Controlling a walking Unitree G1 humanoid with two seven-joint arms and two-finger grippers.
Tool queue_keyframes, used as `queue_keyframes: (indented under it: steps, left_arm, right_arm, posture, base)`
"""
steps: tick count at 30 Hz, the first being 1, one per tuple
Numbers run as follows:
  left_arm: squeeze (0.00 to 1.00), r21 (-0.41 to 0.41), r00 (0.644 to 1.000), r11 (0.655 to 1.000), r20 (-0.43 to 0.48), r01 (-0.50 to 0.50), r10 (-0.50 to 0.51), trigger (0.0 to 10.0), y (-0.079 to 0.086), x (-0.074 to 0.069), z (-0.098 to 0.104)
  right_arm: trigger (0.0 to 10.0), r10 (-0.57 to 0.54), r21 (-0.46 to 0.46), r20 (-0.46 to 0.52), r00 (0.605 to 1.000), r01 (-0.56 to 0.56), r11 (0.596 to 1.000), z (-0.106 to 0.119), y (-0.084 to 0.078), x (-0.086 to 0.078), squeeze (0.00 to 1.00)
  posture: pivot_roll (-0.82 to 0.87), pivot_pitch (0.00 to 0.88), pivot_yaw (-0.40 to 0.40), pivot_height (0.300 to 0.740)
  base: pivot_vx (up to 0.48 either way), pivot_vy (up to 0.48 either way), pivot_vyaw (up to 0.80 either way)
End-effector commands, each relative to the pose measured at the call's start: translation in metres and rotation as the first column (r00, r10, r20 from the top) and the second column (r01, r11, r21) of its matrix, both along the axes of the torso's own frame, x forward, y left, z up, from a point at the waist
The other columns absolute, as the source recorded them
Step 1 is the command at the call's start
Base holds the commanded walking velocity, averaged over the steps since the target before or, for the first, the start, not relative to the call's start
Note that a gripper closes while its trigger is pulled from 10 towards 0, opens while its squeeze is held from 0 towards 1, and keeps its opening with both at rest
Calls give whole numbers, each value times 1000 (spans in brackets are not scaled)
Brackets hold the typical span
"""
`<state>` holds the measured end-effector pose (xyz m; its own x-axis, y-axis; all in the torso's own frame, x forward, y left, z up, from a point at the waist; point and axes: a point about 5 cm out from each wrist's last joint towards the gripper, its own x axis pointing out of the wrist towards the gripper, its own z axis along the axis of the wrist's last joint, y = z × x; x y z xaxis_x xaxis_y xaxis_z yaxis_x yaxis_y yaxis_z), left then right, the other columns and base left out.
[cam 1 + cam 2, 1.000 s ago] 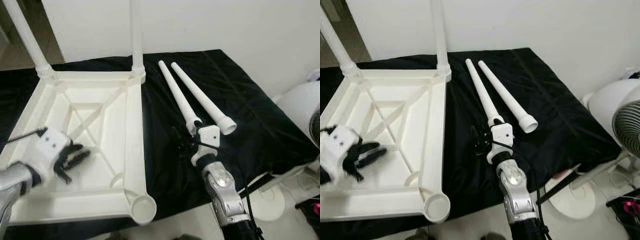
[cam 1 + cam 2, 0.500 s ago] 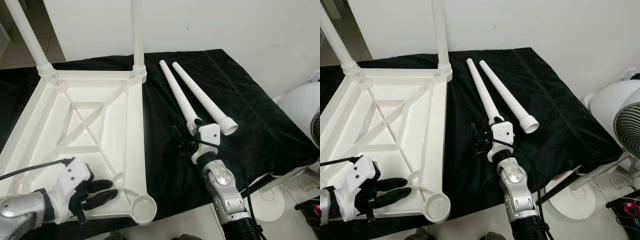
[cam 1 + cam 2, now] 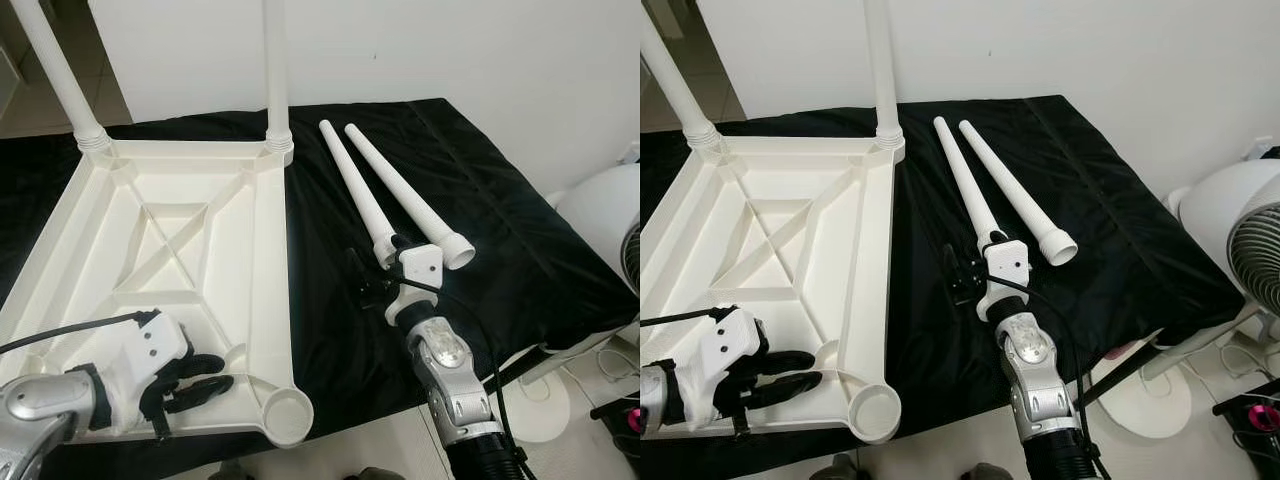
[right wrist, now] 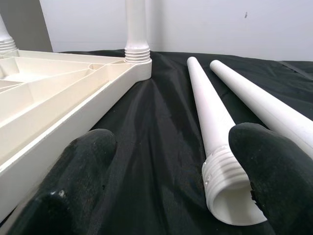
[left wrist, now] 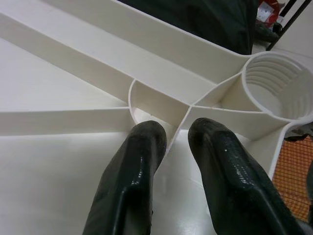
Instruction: Building children table
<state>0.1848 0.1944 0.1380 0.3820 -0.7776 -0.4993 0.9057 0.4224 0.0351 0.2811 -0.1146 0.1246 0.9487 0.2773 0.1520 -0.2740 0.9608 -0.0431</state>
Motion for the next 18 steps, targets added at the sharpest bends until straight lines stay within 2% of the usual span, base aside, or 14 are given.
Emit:
queue_keyframes:
  steps: [1,4,8,12,13,16,18]
  left_arm:
    - [0,77,994,991,7,-113,113,10000,8,5,-12]
    - [0,88,994,990,19,-109,108,10000,6,7,-14]
    - [0,63,994,992,35,-110,108,10000,-3,13,-14]
    - [0,33,987,989,77,-141,138,10000,-19,26,-16]
    - [0,33,987,989,77,-141,138,10000,-19,26,-16]
    - [0,15,968,977,142,-212,208,10000,-28,42,-14]
    - [0,9,963,976,161,-220,215,10000,-30,46,-13]
  right_arm:
    - [10000,-5,-2,-13,1000,4,1000,-1,1,1,0]
    - [10000,-10,-2,-12,1000,10,1000,-1,0,1,0]
    - [10000,-16,-1,-10,1000,16,1000,-1,-1,1,0]
    - [10000,-21,1,-5,1000,21,1000,1,0,3,0]
    - [10000,-21,1,-5,1000,21,1000,1,0,3,0]
    - [10000,-23,3,-1,1000,23,1000,2,1,4,0]
    - [10000,-23,4,0,1000,23,1000,2,1,4,0]
  posture:
    - [-4,53,1,740]
    - [-8,55,3,740]
    - [-13,55,7,740]
    - [-21,50,14,740]
    - [-21,50,14,740]
    - [-21,48,13,740]
    - [-21,48,13,740]
  base:
    - [0,0,0]
    - [0,0,0]
    - [0,0,0]
    - [0,0,0]
    - [0,0,0]
    - [0,0,0]
    - [0,0,0]
